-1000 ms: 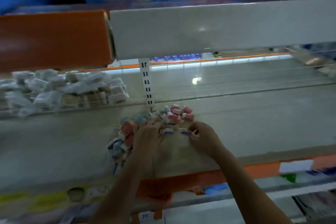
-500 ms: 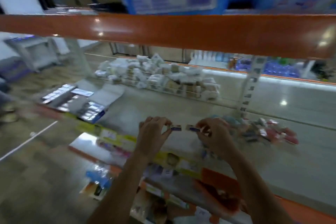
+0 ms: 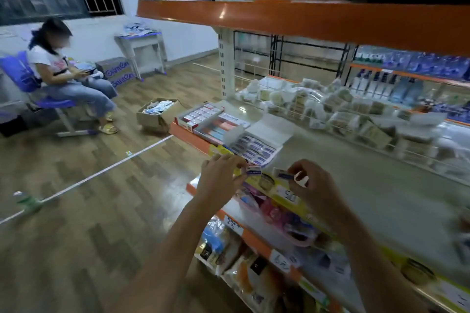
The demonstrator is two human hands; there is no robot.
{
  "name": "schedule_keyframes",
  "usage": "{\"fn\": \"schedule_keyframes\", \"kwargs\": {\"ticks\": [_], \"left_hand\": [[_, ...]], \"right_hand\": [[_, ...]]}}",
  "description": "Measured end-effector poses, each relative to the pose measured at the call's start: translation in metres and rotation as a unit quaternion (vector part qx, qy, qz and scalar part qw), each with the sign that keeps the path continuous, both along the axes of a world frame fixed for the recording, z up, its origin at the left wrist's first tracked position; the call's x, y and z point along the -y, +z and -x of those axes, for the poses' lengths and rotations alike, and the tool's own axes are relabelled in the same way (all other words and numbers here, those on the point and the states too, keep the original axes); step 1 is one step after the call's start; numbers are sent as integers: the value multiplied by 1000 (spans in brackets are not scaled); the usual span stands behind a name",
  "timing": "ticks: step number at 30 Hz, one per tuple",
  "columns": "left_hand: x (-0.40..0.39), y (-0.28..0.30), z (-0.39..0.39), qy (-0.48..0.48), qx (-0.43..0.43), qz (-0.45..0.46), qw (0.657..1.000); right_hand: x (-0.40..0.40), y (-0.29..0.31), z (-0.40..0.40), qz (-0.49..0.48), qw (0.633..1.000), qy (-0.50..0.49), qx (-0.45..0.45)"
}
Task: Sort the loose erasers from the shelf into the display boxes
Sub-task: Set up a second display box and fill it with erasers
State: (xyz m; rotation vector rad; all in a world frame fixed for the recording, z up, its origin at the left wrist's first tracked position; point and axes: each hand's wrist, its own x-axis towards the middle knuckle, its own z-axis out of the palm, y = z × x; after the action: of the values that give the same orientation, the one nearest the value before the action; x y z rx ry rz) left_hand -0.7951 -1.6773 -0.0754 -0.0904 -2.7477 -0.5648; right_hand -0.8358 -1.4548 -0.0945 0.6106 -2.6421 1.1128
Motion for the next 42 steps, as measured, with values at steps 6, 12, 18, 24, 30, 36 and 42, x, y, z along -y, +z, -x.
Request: {"fn": "schedule_keyframes", "kwargs": {"ticks": [6, 12, 18, 24, 30, 36, 42], "left_hand": [[47, -5, 36, -5, -7, -1, 1000], [72, -10, 91, -31, 11, 29, 999], [76, -21, 136, -88, 13, 36, 995], [74, -25, 162, -146, 11, 69, 987], [68, -25, 183, -232, 6, 135, 963], [65, -26, 198, -321, 30, 175, 930], [55, -27, 206, -356, 18, 195, 914]], "right_hand": [[56, 2, 46, -51, 999, -7, -6], [76, -1, 93, -145, 988, -43, 15], [76, -10, 109, -196, 976, -80, 49], [86, -13, 106, -240, 964, -106, 43], [96, -11, 98, -294, 939, -173, 40], [108, -3, 92, -325, 917, -219, 76], [118, 0, 89, -316, 908, -257, 96]]}}
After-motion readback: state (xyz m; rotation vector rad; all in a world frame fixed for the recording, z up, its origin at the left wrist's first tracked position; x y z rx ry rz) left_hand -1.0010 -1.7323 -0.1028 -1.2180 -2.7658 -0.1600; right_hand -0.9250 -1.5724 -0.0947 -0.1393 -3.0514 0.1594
